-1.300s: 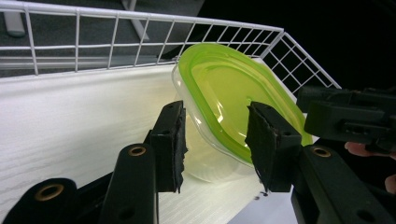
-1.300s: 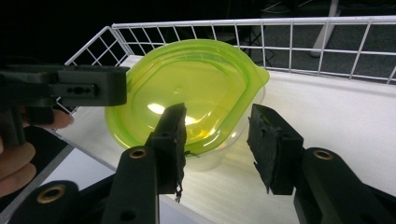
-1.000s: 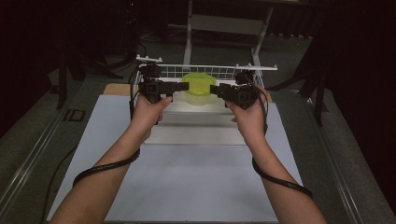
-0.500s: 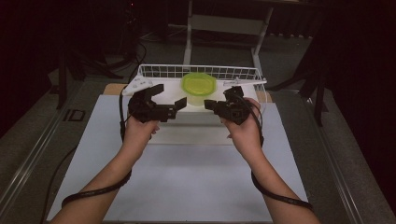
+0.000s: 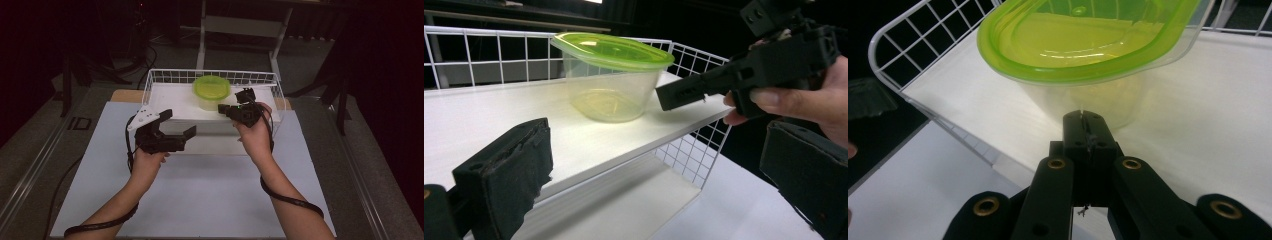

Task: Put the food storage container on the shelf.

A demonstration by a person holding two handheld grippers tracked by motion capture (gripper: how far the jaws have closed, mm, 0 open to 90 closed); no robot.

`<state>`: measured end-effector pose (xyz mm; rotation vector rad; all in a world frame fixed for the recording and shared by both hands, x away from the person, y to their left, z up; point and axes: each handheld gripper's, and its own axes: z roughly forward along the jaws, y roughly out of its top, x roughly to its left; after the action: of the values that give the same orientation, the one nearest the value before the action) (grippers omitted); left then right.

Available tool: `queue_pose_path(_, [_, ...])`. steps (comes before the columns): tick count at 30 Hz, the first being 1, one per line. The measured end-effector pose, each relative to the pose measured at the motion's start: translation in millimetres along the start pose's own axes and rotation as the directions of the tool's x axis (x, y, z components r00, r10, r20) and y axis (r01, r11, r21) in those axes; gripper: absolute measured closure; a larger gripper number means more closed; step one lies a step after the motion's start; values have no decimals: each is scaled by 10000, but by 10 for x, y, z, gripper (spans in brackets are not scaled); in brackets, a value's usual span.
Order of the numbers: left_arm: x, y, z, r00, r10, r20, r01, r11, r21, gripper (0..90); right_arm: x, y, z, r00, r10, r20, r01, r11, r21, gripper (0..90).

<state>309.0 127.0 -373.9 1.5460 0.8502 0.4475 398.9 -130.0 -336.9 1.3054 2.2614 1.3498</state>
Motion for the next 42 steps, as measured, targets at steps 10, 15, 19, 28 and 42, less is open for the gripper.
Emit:
queue_pose_path(10, [-60,15,-58,9982,533,273,-530,9985,-121,13,64,-64,-93,9991,-150,-392,145,9998,-115,877])
queue_pose_path(15, [-90,10,-117,9967,649,482,-640,9978,-185,13,159,-172,-279,9957,-685,-628,652,9964,-539,671])
queue_pose_path(19, [-129,-16,-145,9941,801,726,-784,9966,-268,13,197,-298,-401,9925,-1033,-647,955,9889,-1138,440])
queue_pose_path(28, [-287,-59,-151,9827,1418,1195,-1398,9899,-248,13,187,-560,-484,9812,-1601,-1079,1404,9753,-1705,159])
queue_pose_path(42, [-325,-276,-124,9779,1281,1655,-1310,9914,70,13,93,-800,-498,9784,-1707,-1168,1490,9733,-1744,153])
